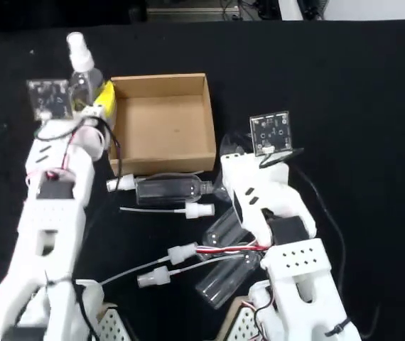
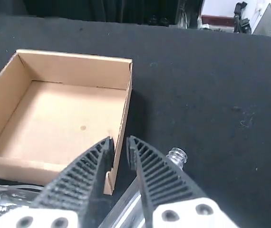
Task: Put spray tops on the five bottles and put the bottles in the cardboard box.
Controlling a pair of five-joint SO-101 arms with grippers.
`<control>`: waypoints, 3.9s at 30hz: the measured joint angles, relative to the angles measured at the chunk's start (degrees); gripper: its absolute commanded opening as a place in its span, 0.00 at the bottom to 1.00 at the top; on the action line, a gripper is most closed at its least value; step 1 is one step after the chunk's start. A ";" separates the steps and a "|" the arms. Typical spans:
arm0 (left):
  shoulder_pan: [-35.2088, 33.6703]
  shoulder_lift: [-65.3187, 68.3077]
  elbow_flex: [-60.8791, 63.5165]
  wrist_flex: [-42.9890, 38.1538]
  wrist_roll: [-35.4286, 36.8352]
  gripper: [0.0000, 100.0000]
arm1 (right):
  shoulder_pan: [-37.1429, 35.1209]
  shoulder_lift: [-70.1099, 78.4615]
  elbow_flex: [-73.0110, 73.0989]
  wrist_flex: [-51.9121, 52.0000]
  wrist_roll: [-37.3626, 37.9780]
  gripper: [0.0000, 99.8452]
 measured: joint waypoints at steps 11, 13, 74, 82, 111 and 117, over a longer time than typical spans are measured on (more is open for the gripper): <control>-17.67 18.55 -3.16 -6.68 0.00 0.03 | 0.00 0.00 0.00 -0.18 0.00 0.04; -20.57 19.87 -0.79 -12.22 0.00 0.03 | 0.00 0.00 0.00 -0.18 0.00 0.04; 5.54 68.57 -22.33 -65.85 0.00 0.03 | 0.00 0.00 0.09 -0.18 0.00 0.04; 6.07 71.03 -23.21 -66.73 0.00 0.03 | 0.00 0.00 0.09 -0.18 0.00 0.04; 6.15 70.86 -26.73 -52.92 1.58 0.27 | 0.00 0.00 0.09 -0.18 0.00 0.04; 6.15 70.86 -26.81 -52.66 1.58 0.29 | 0.00 0.00 0.09 -0.18 0.00 0.04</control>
